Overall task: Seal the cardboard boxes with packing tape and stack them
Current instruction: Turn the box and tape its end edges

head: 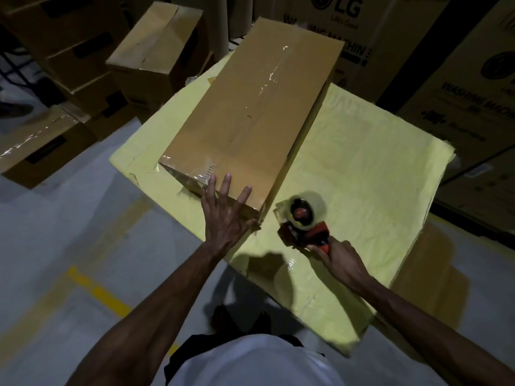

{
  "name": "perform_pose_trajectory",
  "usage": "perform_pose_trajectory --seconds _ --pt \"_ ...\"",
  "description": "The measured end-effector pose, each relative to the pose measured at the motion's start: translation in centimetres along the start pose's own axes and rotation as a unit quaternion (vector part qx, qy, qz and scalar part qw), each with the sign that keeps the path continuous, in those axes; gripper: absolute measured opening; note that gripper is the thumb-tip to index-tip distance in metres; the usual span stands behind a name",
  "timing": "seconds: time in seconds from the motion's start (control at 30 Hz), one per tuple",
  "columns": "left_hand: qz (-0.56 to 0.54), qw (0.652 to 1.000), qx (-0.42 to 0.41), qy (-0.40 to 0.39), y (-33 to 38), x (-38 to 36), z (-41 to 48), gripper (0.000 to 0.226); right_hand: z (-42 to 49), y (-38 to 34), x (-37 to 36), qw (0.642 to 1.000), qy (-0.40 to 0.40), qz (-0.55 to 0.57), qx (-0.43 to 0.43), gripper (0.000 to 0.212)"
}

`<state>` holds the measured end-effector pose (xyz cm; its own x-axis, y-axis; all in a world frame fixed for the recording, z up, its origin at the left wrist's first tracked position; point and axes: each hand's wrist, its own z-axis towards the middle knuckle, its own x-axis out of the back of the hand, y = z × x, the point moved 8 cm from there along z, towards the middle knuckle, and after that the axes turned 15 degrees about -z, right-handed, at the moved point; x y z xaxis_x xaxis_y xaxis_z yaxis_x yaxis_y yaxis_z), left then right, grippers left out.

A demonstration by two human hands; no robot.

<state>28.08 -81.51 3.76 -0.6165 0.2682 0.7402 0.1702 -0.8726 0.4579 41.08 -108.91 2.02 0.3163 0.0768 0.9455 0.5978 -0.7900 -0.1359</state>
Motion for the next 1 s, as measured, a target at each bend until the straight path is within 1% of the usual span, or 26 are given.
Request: perform_pose_trajectory --seconds 0.07,0.13,0.2,0.27,0.33,0.37,0.43,0.53,0.6,0.63,0.73,0.8,0.87,0.9,0.93,1.0 --pt "0.003 1.0 0.003 0.004 0.3 -0.1 -0.2 0.092 0.2 1.3 -0.5 0.999 0.012 0.034 -0.019 0.054" --pt "-0.009 1.0 0.003 0.014 1.1 -0.3 -0.4 0.093 0.7 1.4 -0.8 0.997 0.013 0.074 -0.024 0.047" --pt "-0.02 1.0 0.004 0.023 2.2 -0.3 -0.4 0.089 1.2 1.1 -1.1 0.989 0.003 0.141 -0.048 0.041" --pt "-0.031 0.999 0.012 0.016 2.8 -0.4 -0.1 0.088 1.4 1.0 -1.4 0.974 -0.001 0.21 -0.086 0.046" --pt "-0.025 1.0 0.012 -0.008 3.3 -0.8 0.1 0.096 1.5 1.6 -1.6 0.958 0.005 0.257 -0.128 0.055" --pt "-0.015 0.999 0.014 -0.024 3.6 -1.0 0.3 0.104 1.6 1.8 -1.6 0.941 0.0 0.301 -0.153 0.058" --pt "-0.002 0.998 0.021 -0.052 4.0 -1.3 0.6 0.118 2.1 1.8 -1.6 0.895 -0.007 0.398 -0.2 0.065" --pt "0.006 0.997 0.027 -0.076 4.8 -1.4 0.8 0.126 4.0 2.1 -1.4 0.84 0.02 0.479 -0.255 0.067" --pt "0.008 0.995 0.032 -0.092 5.0 -1.5 0.5 0.127 5.6 2.8 -2.1 0.825 0.029 0.491 -0.278 0.069" --pt "0.011 0.994 0.036 -0.099 5.1 -1.6 0.3 0.128 6.1 3.1 -2.6 0.83 0.03 0.479 -0.284 0.071" --pt "0.019 0.992 0.043 -0.114 5.2 -1.6 -0.1 0.125 6.9 3.0 -4.4 0.871 0.005 0.402 -0.284 0.073" --pt "0.018 0.992 0.041 -0.12 5.1 -1.4 -0.2 0.118 6.6 2.6 -4.9 0.888 0.011 0.357 -0.29 0.067" --pt "0.017 0.991 0.045 -0.125 4.9 -1.1 -0.2 0.116 5.2 2.8 -4.6 0.882 0.055 0.331 -0.332 0.055" --pt "0.018 0.991 0.047 -0.126 4.9 -1.0 -0.1 0.116 4.2 2.7 -3.8 0.874 0.093 0.32 -0.353 0.049" --pt "0.019 0.991 0.047 -0.127 5.0 -0.7 -0.1 0.114 3.2 2.2 -2.9 0.869 0.136 0.317 -0.356 0.045" --pt "0.023 0.99 0.049 -0.128 5.3 0.1 0.2 0.111 1.0 -0.2 -0.5 0.857 0.221 0.342 -0.315 0.045"
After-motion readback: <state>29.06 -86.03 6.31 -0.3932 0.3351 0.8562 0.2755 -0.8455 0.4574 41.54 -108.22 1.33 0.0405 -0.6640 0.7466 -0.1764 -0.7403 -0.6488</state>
